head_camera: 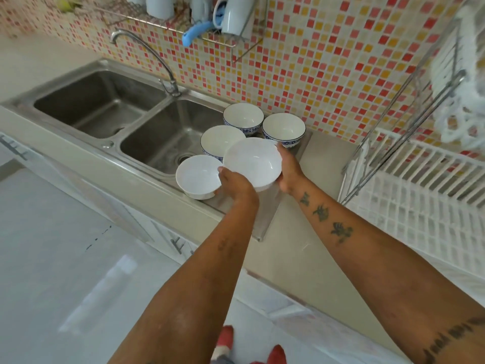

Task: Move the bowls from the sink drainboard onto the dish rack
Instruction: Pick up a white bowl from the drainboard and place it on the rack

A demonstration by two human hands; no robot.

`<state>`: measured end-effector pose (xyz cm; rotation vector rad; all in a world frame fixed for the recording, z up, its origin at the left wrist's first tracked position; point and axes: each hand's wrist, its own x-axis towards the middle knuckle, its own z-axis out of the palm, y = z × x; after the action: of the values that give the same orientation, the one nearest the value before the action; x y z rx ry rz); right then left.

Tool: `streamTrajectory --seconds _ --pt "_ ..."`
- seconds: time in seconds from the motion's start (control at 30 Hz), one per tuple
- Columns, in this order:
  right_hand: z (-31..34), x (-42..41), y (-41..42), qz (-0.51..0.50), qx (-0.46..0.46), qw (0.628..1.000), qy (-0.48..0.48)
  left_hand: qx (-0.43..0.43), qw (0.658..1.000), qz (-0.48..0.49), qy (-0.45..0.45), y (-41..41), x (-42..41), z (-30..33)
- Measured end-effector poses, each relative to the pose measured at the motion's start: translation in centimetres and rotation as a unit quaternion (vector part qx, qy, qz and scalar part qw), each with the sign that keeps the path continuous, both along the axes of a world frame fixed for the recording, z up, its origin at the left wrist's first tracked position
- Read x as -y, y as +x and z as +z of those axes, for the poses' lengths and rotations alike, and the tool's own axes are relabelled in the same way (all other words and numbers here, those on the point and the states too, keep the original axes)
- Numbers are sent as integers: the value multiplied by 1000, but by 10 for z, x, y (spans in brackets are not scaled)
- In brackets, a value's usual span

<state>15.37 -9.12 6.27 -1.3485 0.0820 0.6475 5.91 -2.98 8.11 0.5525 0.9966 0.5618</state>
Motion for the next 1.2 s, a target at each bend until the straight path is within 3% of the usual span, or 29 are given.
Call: streamTrajectory --seconds 0.3,0.4,0.53,0.73,0.87,0.97,1.2 --pt "215 12 -7 -90 244 963 63 208 976 -14 61 25 -4 184" --pt "266 45 -19 -142 321 933 80 285 951 -97 66 31 18 223" --pt "308 107 -30 -237 382 891 58 358 885 -290 67 37 58 262" --pt "332 207 -42 -342 418 840 60 354 764 -533 82 49 132 287" --pt "331 277 -49 -391 402 826 61 286 716 -622 138 57 190 298" --pt "325 321 -50 -411 394 820 63 293 667 -677 105 65 228 297" --pt "318 396 -44 -419 358 834 3 313 641 -650 263 86 293 290"
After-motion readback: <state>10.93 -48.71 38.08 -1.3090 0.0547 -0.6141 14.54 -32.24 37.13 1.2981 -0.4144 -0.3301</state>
